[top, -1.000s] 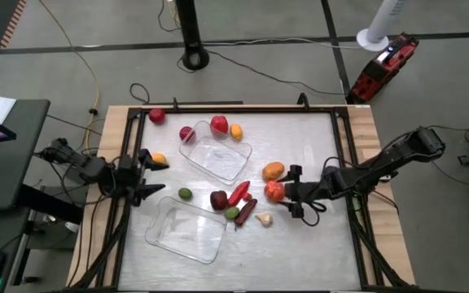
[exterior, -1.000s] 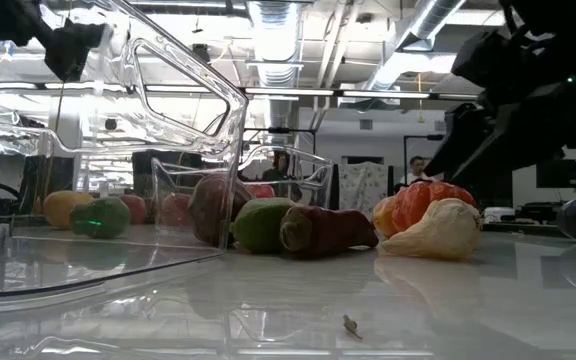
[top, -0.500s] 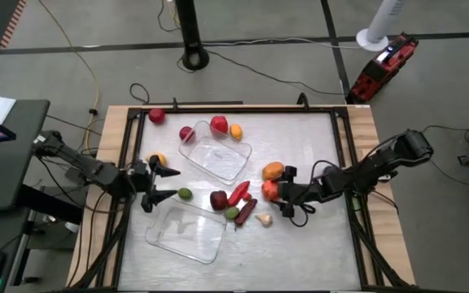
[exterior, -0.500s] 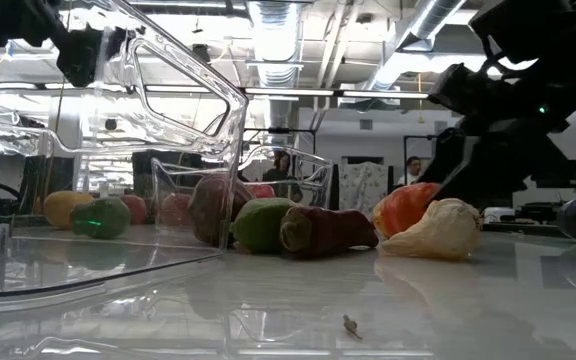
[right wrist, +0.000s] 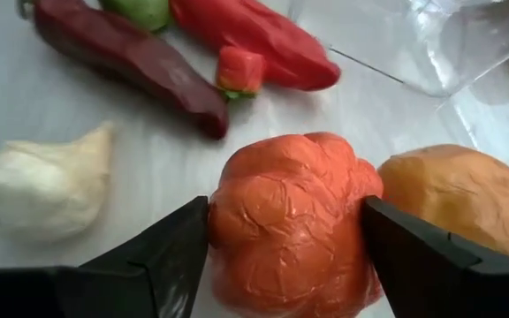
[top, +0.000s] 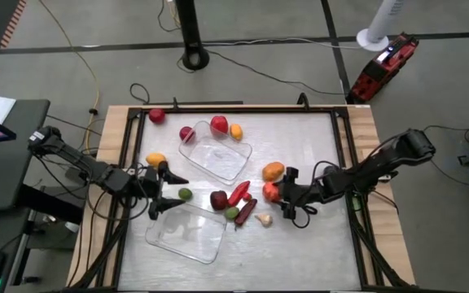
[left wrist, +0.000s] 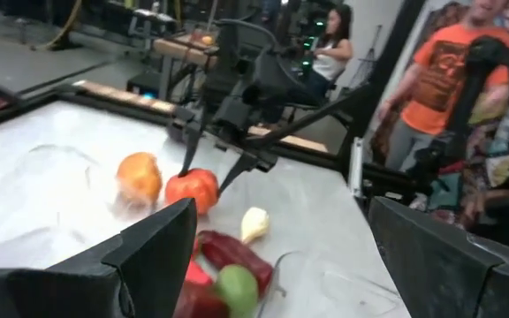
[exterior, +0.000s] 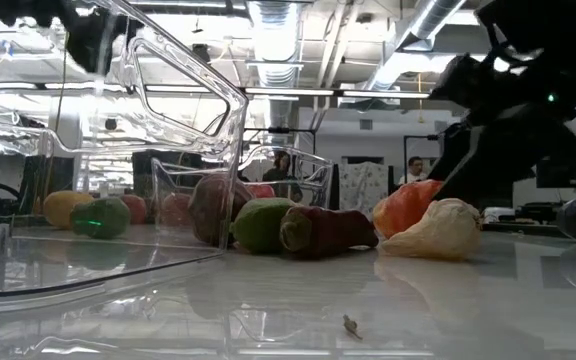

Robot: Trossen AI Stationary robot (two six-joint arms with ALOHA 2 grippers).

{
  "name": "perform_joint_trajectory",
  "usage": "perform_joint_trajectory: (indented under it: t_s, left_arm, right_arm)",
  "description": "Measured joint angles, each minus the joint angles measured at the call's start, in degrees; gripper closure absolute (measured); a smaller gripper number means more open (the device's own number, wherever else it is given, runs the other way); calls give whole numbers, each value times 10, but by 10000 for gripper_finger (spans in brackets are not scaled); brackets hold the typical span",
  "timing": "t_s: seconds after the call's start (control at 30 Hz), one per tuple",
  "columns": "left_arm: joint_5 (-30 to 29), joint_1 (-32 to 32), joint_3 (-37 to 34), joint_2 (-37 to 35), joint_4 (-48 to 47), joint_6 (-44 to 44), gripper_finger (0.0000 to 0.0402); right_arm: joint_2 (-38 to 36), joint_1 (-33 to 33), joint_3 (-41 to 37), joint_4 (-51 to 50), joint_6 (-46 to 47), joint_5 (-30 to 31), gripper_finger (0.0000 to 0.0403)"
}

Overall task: Sort produce into baskets
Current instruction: Put the orange pumpkin into the bottom transparent bin

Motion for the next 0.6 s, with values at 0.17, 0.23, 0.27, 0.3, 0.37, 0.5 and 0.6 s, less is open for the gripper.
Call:
perform_joint_trajectory:
  t_s: [0.17, 0.23, 0.27, 0.3, 0.37, 0.5, 0.6]
  left_arm:
    - [12, 0, 23, 17, -10, 25, 79]
    - [14, 0, 28, 23, -18, 25, 79]
    - [14, 0, 29, 24, -24, 26, 79]
    - [14, 0, 29, 27, -26, 25, 79]
    - [15, 0, 31, 29, -25, 25, 79]
    - [26, 0, 31, 28, -23, 21, 79]
    - [29, 0, 31, 28, -25, 16, 79]
  right_arm:
    - [-13, 0, 28, -18, 0, -1, 99]
    - [-13, 0, 38, -20, 0, -2, 99]
    - [-13, 0, 44, -19, -1, -6, 100]
    - [-13, 1, 51, -18, -1, -7, 100]
    - [-13, 5, 64, -16, -1, -7, 100]
    - [-13, 15, 101, -15, -3, -18, 100]
    - [-11, 23, 129, 2, -3, -18, 100]
